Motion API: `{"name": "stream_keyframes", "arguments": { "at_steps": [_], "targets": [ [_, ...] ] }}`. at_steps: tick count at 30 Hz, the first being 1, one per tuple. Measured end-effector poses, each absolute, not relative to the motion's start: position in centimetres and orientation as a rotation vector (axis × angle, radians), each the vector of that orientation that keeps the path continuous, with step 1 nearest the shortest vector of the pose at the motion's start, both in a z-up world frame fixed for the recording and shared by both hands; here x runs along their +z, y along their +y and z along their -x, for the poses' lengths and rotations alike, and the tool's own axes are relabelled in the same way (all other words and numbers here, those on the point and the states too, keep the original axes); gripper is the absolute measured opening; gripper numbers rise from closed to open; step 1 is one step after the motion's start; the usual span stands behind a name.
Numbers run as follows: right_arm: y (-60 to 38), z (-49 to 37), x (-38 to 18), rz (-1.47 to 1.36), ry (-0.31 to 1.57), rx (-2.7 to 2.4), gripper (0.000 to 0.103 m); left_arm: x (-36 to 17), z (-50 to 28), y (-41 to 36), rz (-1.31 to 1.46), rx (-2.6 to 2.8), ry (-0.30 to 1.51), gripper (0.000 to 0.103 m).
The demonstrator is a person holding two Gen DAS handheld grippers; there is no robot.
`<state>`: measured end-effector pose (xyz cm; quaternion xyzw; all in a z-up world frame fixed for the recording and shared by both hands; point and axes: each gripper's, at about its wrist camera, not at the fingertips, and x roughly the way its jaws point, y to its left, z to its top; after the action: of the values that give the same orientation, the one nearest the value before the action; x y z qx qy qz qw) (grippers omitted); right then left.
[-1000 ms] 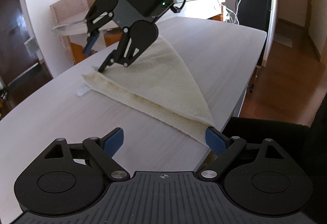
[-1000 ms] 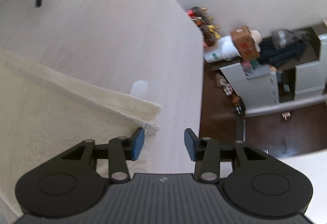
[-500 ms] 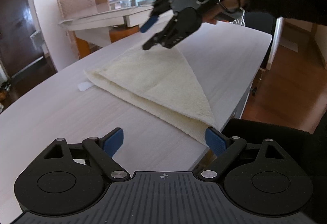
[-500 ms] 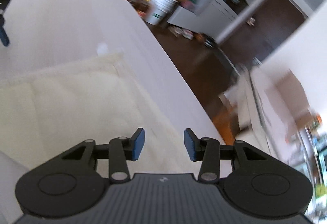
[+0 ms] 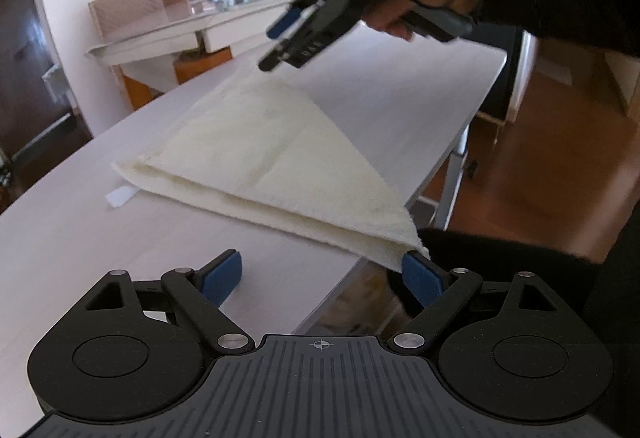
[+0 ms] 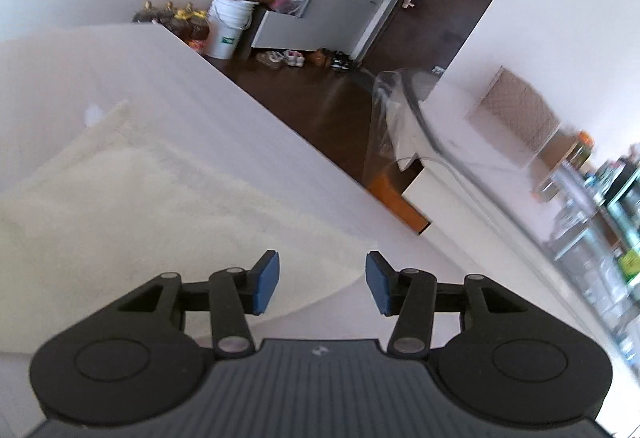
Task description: Fold towel
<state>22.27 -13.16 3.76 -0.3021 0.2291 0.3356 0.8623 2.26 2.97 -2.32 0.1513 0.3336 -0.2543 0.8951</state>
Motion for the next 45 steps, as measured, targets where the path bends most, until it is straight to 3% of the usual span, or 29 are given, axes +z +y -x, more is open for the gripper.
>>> {"name": "stream_keyframes", "arguments": {
  "at_steps": [7,17,24,32,45],
  "targets": [
    [-15.4,-13.2,5.1,0.54,0.416,0.91,0.063,-0.5,-3.2,6.0,-0.359,-0.419,0.657,0.091],
    [-13.4,-0.7,1.4,0.771,0.337,1.094,0.063,1.3,-7.2,7.6,-0.411,-0.341,0.608,0.092],
    [-8.9,0.8,-2.4,0.963,0.191,1.026,0.056,2.1,-6.2,7.3,-0.398,-0.352,0.579,0.092],
    [-9.2,1.9,-4.9,1.055,0.095,0.98,0.023,2.3,-5.6,7.9,-0.386,-0.341,0.571,0.093],
    [-14.5,1.8,1.5,0.837,0.318,1.176,0.018,1.5,-10.4,8.1,-0.393,-0.294,0.576,0.092]
  ]
}}
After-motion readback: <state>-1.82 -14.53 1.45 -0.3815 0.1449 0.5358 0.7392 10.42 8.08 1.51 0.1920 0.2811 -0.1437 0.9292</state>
